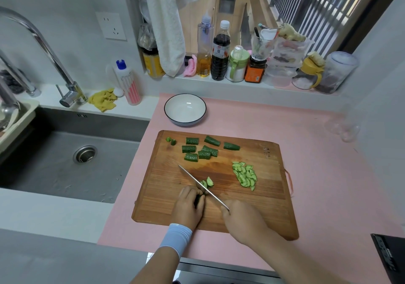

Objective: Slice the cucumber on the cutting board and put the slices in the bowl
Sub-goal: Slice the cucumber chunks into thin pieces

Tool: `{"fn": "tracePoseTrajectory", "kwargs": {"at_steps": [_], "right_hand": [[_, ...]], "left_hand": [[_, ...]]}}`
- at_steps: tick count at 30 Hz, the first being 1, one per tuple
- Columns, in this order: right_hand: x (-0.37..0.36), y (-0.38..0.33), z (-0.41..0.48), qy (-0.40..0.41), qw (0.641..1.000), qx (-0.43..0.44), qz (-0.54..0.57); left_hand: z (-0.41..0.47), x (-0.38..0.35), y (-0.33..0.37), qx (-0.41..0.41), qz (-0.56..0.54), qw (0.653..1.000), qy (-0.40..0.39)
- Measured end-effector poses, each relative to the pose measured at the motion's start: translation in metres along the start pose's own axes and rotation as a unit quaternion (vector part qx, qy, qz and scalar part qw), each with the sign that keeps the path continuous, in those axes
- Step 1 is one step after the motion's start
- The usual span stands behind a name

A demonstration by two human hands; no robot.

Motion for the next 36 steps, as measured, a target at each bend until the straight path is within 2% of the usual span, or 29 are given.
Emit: {"fn": "tracePoseTrajectory", "kwargs": {"at_steps": [11, 24, 36], "right_hand": [[-0.006, -0.004, 0.014, 0.001, 1.0, -0.014, 0.002], [0.009, -0.006, -0.01, 0.026, 0.999, 0.029, -0.007], [0.0, -0.002, -0.003, 0.015, 1.0, 0.01, -0.003]], "left_hand": [[-0.002, 0.0, 0.001, 0.0, 0.006, 1.0, 0.008], [-0.001, 0.001, -0.001, 0.009, 0.002, 1.0, 0.005], [-0.002, 0.002, -0.001, 0.007, 0.005, 1.0, 0.006]]}}
Point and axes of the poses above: each hand's wrist, its own z-axis towards the middle knuckle, its own x-axis out of the back of the hand, y = z × x, the point moved 6 cm from there along z, towards the middle knuckle, and after that the axes turned 2 degrees about -z, right-handed, at the moved point
